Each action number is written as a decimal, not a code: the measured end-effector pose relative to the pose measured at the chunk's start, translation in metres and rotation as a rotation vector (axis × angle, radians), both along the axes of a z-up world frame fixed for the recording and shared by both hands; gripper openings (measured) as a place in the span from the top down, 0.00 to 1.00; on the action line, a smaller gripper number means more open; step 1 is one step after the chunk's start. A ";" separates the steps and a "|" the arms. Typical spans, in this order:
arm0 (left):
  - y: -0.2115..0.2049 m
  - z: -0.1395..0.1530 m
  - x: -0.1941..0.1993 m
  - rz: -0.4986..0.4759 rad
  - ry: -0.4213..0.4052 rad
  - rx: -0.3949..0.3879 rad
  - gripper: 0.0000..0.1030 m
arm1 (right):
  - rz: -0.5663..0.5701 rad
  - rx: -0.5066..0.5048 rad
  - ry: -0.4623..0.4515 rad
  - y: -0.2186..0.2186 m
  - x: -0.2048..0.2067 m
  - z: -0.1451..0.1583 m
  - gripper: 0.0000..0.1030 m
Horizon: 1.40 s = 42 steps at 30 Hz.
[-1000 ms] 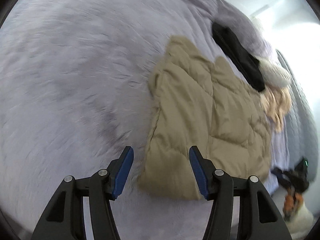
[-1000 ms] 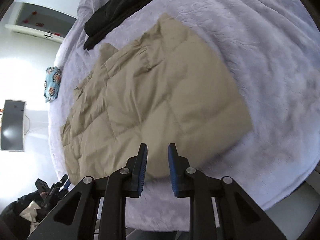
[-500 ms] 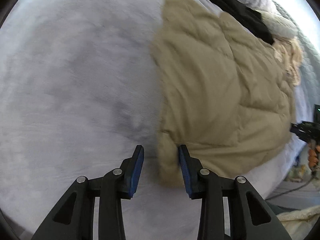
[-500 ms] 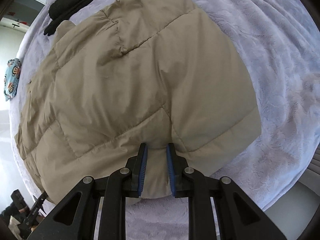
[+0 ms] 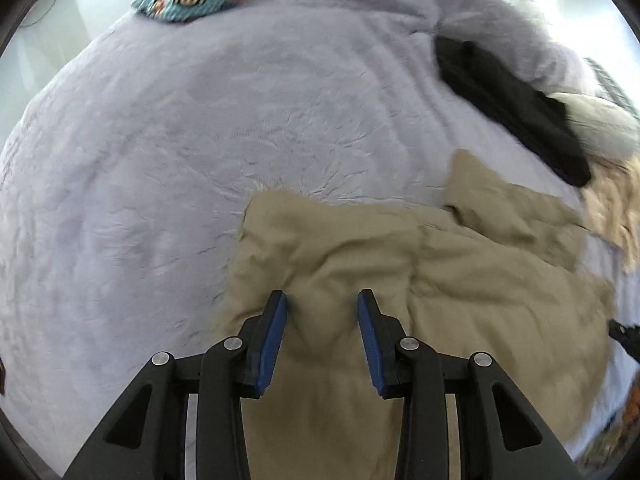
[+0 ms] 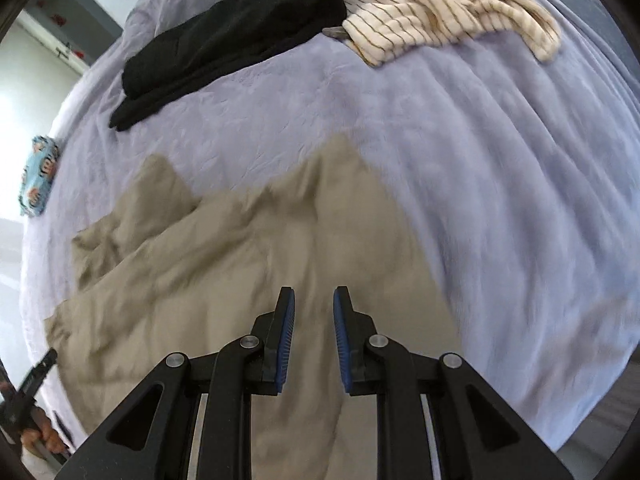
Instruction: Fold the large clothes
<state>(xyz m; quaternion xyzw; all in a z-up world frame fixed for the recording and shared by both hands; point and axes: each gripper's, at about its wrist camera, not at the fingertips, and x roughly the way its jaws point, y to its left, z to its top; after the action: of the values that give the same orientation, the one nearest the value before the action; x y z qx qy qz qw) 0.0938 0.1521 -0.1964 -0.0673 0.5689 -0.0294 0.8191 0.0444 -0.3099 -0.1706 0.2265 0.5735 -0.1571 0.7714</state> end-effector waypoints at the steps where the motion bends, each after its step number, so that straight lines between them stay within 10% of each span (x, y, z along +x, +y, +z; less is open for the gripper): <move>1: -0.001 -0.008 0.003 0.013 0.005 0.013 0.63 | -0.001 0.001 0.015 -0.004 0.006 -0.008 0.80; 14: -0.009 -0.014 0.036 0.036 0.051 0.092 0.60 | -0.053 0.029 0.077 -0.020 0.030 -0.038 0.77; 34: -0.010 0.064 -0.111 -0.120 0.087 0.081 0.59 | 0.053 0.137 0.099 0.058 -0.073 0.031 0.58; 37: -0.010 0.073 -0.126 -0.131 0.072 0.079 0.26 | 0.076 0.144 0.111 0.070 -0.081 0.035 0.57; 42: -0.010 0.086 -0.143 -0.142 0.049 0.075 0.25 | 0.097 0.159 0.116 0.082 -0.093 0.045 0.52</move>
<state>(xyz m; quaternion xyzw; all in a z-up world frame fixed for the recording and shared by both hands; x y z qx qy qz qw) -0.0493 0.1419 -0.1106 0.0030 0.5927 -0.0644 0.8028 -0.0481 -0.2277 -0.1256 0.2496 0.6380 -0.0864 0.7233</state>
